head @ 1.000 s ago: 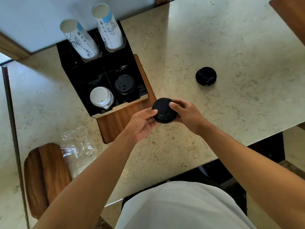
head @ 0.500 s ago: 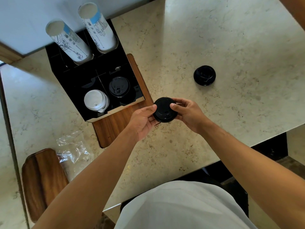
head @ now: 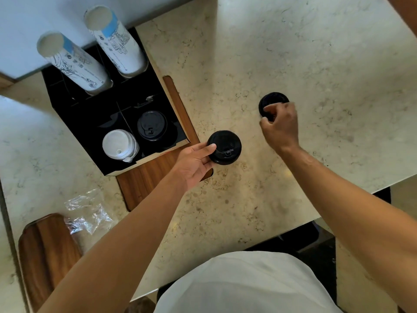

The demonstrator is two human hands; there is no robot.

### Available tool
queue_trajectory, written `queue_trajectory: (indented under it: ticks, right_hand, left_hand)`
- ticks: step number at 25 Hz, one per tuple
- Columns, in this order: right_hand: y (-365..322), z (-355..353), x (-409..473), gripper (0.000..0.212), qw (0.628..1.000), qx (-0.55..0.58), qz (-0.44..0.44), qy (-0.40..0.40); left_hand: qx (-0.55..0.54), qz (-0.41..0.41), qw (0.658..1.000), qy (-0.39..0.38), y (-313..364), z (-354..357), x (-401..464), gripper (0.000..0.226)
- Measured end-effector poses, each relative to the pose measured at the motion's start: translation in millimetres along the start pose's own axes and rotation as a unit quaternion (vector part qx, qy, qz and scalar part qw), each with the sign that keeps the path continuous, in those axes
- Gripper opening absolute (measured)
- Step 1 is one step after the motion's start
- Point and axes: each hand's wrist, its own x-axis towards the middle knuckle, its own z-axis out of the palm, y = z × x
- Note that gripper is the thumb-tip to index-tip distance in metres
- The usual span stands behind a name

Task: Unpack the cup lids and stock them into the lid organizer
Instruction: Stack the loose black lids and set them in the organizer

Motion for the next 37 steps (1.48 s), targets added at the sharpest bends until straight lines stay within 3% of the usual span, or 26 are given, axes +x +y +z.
queue_trajectory:
  ticks: [4, 6, 10, 14, 17, 20, 23, 26, 30, 34, 37]
  right_hand:
    - [21, -1, 31, 0.079, 0.988, -0.15, 0.014, -0.042]
    - [25, 0, 38, 0.088, 0.985, -0.16, 0.018, -0.066]
    - [21, 1, 25, 0.089, 0.994, -0.092, -0.008, -0.065]
    - [-1, 0, -18, 0.093, 0.989, 0.016, -0.096, -0.116]
    - [-22, -6, -47, 0.098, 0.962, 0.093, -0.149, -0.208]
    - [-37, -8, -71, 0.101, 0.928, 0.094, -0.164, -0.32]
    - [-44, -2, -93, 0.1, 0.904, 0.085, -0.167, -0.384]
    - [-50, 6, -112, 0.094, 0.9, 0.078, -0.188, -0.385]
    - [-60, 17, -133, 0.094, 0.902, 0.05, -0.216, -0.371]
    - [-70, 25, -148, 0.096, 0.896, 0.053, -0.218, -0.384]
    - [-76, 29, -156, 0.094, 0.894, 0.066, -0.213, -0.388]
  left_hand:
    - [-0.011, -0.003, 1.0, 0.004, -1, 0, 0, 0.027]
    - [-0.013, -0.005, 1.0, 0.011, -2, -1, -1, 0.027]
    - [-0.014, -0.008, 1.0, 0.025, -2, -7, -9, 0.028]
    - [0.001, -0.013, 1.0, 0.027, -4, -14, -21, 0.033]
    - [0.009, -0.013, 0.999, 0.03, -8, -21, -32, 0.033]
    - [-0.015, -0.007, 1.0, 0.008, -10, -35, -44, 0.03]
    - [-0.003, 0.006, 1.0, -0.009, -15, -47, -57, 0.031]
    - [0.006, 0.015, 1.0, -0.009, -23, -58, -69, 0.031]
    - [-0.061, 0.014, 0.998, 0.003, -29, -76, -82, 0.031]
    - [-0.065, 0.011, 0.998, 0.008, -31, -92, -93, 0.043]
    - [-0.032, 0.037, 0.999, -0.009, -30, -100, -99, 0.024]
